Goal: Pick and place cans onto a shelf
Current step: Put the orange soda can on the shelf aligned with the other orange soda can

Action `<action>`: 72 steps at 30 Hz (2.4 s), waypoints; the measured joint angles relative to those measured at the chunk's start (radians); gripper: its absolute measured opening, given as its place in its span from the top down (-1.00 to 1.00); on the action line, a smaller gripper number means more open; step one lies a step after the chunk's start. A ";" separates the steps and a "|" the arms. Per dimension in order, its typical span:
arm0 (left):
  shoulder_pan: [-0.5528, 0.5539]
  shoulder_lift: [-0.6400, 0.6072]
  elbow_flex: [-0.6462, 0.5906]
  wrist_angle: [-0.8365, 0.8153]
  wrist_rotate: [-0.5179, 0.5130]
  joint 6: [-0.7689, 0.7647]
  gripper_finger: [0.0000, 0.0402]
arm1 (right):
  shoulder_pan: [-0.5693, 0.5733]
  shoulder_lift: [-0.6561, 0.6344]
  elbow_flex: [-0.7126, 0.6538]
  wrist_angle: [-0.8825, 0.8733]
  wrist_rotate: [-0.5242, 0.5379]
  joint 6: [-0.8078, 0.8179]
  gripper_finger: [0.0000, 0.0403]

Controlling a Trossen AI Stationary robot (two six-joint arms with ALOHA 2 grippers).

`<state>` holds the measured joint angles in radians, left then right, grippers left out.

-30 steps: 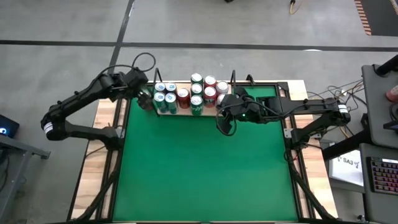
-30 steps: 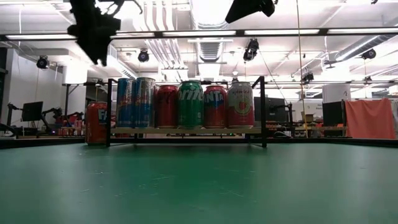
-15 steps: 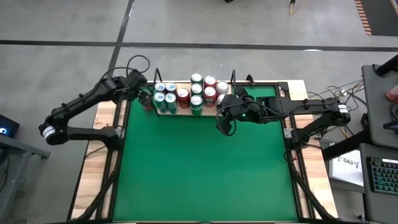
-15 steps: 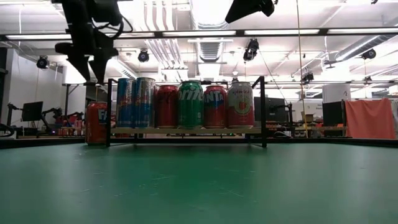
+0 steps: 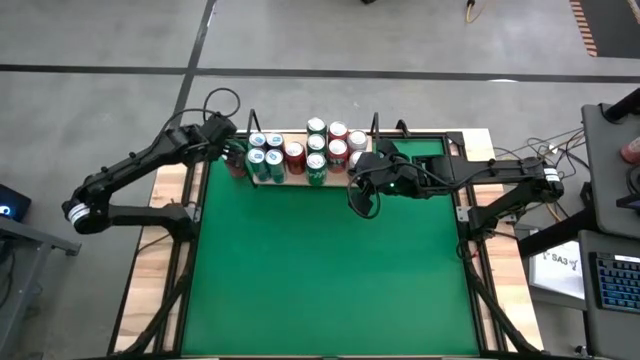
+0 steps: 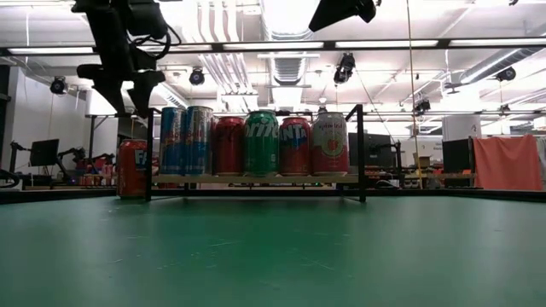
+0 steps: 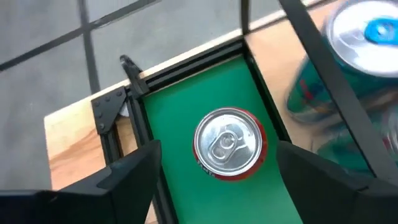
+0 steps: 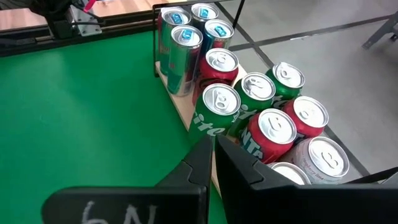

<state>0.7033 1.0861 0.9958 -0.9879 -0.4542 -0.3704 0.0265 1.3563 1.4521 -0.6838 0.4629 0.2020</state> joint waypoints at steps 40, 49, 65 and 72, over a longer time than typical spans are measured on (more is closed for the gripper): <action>0.159 0.017 -0.002 -0.041 0.152 1.012 -0.51 | 0.000 0.001 0.000 -0.002 0.000 -0.070 0.94; 0.158 0.036 -0.003 0.022 0.041 1.048 -0.50 | 0.000 0.001 0.000 -0.008 0.000 -0.095 0.94; 0.250 0.127 0.003 0.025 0.342 1.122 -0.41 | 0.000 0.001 0.000 -0.049 0.000 -0.112 0.94; 0.251 0.179 0.004 0.029 0.371 1.123 -0.41 | 0.000 0.002 0.000 -0.049 0.000 -0.122 0.94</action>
<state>0.9539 1.2654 0.9997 -0.9590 -0.0836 0.7525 0.0261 1.3579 1.4517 -0.7326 0.4633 0.0803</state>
